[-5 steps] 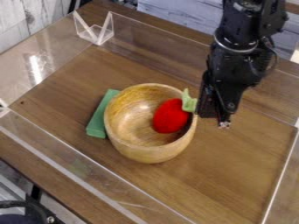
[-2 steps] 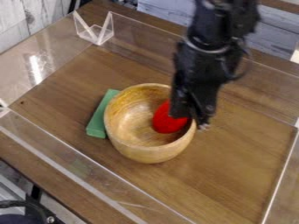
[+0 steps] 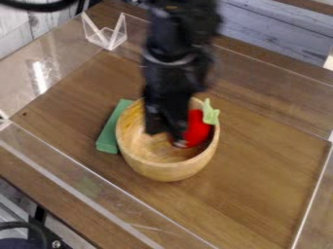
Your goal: Move the red object to the right side of the table
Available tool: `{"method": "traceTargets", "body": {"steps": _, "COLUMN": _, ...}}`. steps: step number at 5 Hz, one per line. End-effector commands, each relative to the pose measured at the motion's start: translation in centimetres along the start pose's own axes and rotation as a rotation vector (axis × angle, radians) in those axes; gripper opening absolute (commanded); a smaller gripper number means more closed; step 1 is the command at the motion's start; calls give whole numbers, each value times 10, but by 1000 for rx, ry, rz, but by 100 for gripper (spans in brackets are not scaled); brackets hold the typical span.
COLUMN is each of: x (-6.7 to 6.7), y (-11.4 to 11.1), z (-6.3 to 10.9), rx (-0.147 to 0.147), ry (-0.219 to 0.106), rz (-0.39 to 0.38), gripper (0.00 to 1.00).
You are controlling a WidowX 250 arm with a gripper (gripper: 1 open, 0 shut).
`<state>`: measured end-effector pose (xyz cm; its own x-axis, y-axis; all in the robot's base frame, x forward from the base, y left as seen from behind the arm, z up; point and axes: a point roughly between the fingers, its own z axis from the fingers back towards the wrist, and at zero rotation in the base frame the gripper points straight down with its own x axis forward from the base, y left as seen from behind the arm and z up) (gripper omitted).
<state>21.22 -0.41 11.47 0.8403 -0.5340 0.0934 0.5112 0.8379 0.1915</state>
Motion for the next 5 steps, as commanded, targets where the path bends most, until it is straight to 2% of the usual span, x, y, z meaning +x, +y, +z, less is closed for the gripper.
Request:
{"method": "traceTargets", "body": {"steps": 1, "x": 0, "y": -3, "z": 11, "rx": 30, "ry": -24, "rz": 37, "gripper": 0}}
{"method": "traceTargets", "body": {"steps": 3, "x": 8, "y": -17, "z": 22, "rx": 53, "ry": 6, "rz": 107, "gripper": 0}}
{"method": "traceTargets", "body": {"steps": 4, "x": 16, "y": -26, "z": 33, "rx": 64, "ry": 0, "rz": 106, "gripper": 0}}
{"method": "traceTargets", "body": {"steps": 5, "x": 27, "y": -28, "z": 33, "rx": 58, "ry": -15, "rz": 90, "gripper": 0}}
